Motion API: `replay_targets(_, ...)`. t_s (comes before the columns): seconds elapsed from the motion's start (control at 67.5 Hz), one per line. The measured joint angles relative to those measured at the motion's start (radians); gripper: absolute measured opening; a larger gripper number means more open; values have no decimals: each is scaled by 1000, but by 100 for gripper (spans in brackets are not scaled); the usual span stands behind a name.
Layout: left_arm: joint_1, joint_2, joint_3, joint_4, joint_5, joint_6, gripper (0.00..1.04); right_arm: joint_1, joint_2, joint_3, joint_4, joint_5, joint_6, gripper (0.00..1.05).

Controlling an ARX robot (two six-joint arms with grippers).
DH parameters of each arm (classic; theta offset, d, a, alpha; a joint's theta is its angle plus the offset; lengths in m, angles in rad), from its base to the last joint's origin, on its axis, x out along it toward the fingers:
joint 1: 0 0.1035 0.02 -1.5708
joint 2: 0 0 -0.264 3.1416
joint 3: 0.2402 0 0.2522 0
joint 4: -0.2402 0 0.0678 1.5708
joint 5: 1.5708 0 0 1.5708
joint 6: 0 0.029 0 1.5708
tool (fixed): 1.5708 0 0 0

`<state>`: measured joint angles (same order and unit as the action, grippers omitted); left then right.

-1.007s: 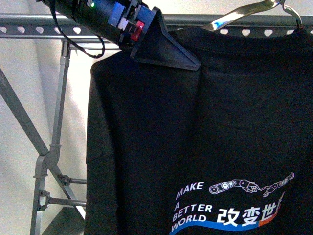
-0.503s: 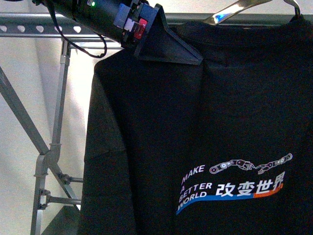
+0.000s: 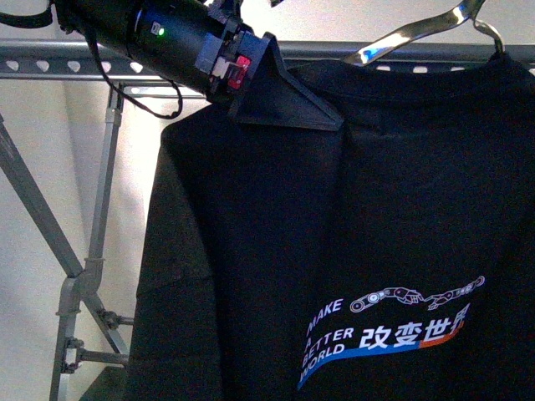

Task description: Hang clothes on hanger

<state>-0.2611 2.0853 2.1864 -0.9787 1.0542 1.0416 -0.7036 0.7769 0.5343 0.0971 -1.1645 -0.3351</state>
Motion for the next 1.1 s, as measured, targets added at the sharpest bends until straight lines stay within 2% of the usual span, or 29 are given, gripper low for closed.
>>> replay_targets(0.059,3,0,0,0,0,-1,4,3,137,138,-72,-17,-108,97)
replay_targets(0.163,3,0,0,0,0,-3,4,66,355,397,-265,13,-358,97)
replay_targets(0.267,-4,0,-2,0,0,-3,4,188,494,649,-538,17,-725,97)
replay_targets(0.355,-4,0,-2,0,1,-3,4,304,595,821,-701,115,-1016,97)
replay_targets(0.489,0,0,-2,0,0,-3,4,386,703,948,-787,233,-1208,97)
replay_targets(0.711,-2,0,-2,0,0,-3,4,433,869,1130,-825,380,-1310,97)
replay_targets(1.096,-2,0,-2,0,0,-3,4,496,1035,1328,-828,437,-1178,97)
